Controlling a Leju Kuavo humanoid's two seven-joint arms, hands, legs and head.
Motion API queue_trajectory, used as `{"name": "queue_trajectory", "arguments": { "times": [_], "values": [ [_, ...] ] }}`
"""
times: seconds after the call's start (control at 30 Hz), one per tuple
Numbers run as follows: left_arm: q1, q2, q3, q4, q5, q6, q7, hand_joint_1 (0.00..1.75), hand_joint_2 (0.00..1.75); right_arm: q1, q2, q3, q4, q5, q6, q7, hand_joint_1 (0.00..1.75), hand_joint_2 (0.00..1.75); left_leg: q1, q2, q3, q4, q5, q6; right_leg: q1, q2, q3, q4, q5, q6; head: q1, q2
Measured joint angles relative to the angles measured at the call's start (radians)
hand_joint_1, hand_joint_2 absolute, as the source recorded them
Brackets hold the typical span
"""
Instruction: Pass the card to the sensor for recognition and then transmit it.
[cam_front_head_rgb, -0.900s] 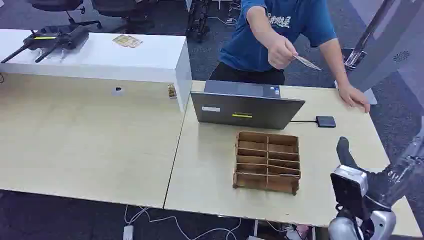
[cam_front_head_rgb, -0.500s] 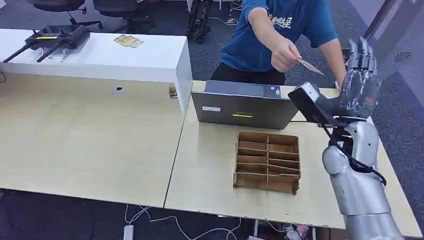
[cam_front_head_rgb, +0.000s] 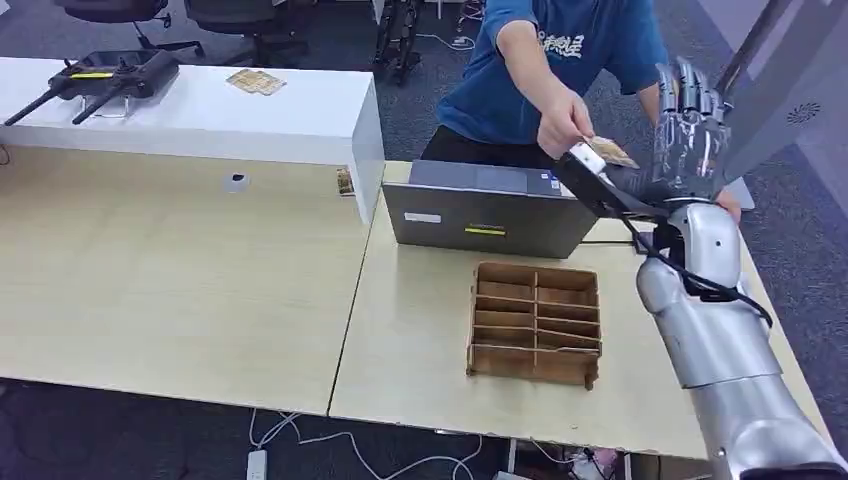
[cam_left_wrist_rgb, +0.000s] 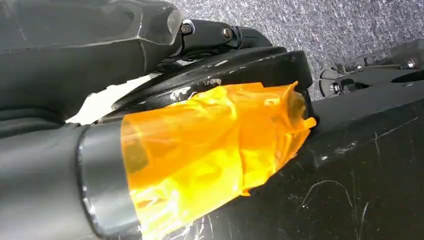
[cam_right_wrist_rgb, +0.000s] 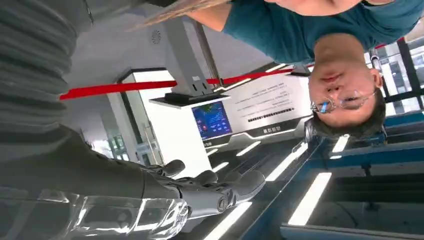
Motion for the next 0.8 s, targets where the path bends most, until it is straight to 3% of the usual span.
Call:
{"name": "queue_trajectory", "arguments": {
  "times": [0.7,0.73,0.77,0.8],
  "values": [
    [0.0,0.0,0.0,0.0,0.009,-0.005,0.0,0.0,0.0,-0.008,0.003,0.027,0.035,-0.026,-0.027,-0.02,0.0,1.75,0.0,0.0,0.0,0.0,0.0,0.0,0.0,0.0,0.0,0.0,0.0,0.0,0.0,0.0],
    [0.0,0.0,0.0,0.0,0.01,-0.005,0.0,0.0,0.0,-0.007,0.003,0.027,0.035,-0.029,-0.031,-0.02,0.33,1.75,0.0,0.0,0.0,0.0,0.0,0.0,0.0,0.0,0.0,0.0,0.0,0.0,0.0,0.0],
    [0.0,0.0,0.0,0.0,0.011,-0.005,0.0,0.0,0.0,-0.007,0.003,0.028,0.035,-0.032,-0.032,-0.021,1.62,1.75,0.0,0.0,0.0,0.0,0.0,0.0,0.0,0.0,0.0,0.0,0.0,0.0,0.0,0.0],
    [0.0,0.0,0.0,0.0,0.011,-0.005,0.0,0.0,0.0,-0.007,0.003,0.029,0.035,-0.034,-0.033,-0.022,1.75,1.75,0.0,0.0,0.0,0.0,0.0,0.0,0.0,0.0,0.0,0.0,0.0,0.0,0.0,0.0]
  ]
}}
